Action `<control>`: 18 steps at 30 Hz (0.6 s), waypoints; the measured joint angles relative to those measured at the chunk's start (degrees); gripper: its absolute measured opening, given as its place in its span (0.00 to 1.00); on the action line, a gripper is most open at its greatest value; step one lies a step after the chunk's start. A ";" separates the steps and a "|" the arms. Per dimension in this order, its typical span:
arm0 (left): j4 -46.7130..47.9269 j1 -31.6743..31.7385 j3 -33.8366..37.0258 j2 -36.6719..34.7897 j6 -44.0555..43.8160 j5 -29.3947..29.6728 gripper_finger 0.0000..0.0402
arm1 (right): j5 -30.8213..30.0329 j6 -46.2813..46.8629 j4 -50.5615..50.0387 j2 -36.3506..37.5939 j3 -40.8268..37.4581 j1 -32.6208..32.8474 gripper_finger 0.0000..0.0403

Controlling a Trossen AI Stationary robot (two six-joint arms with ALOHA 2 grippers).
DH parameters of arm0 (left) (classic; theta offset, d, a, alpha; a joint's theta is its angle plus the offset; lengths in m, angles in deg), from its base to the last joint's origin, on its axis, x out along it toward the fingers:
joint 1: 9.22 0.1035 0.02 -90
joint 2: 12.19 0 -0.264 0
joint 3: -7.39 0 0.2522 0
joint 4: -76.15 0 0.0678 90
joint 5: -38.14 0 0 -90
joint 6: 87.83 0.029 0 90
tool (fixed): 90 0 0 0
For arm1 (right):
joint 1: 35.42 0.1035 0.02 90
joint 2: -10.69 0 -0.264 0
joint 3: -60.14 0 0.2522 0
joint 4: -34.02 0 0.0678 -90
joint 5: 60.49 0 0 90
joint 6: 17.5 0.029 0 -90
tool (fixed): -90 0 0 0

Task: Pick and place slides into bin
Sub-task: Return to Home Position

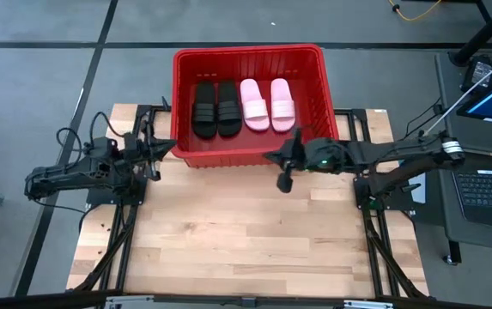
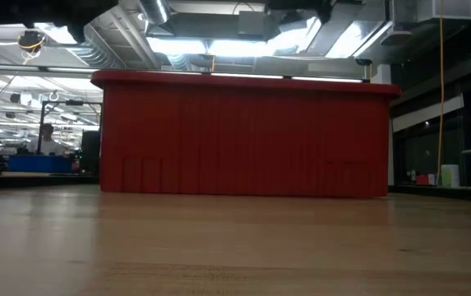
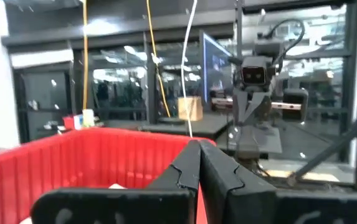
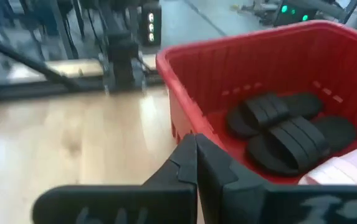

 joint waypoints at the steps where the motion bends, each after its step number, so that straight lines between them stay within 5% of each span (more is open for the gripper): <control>1: -0.10 0.01 0.34 -1.05 0.32 0.34 0.00 | -0.03 0.85 0.74 1.49 -1.09 0.15 0.00; 10: 1.94 -0.01 5.10 -7.97 1.20 1.40 0.00 | -4.45 1.08 3.79 10.93 -7.13 1.72 0.02; 18: -2.94 0.01 10.80 -9.44 0.49 1.75 0.00 | -4.62 0.43 4.10 11.50 -8.43 1.83 0.02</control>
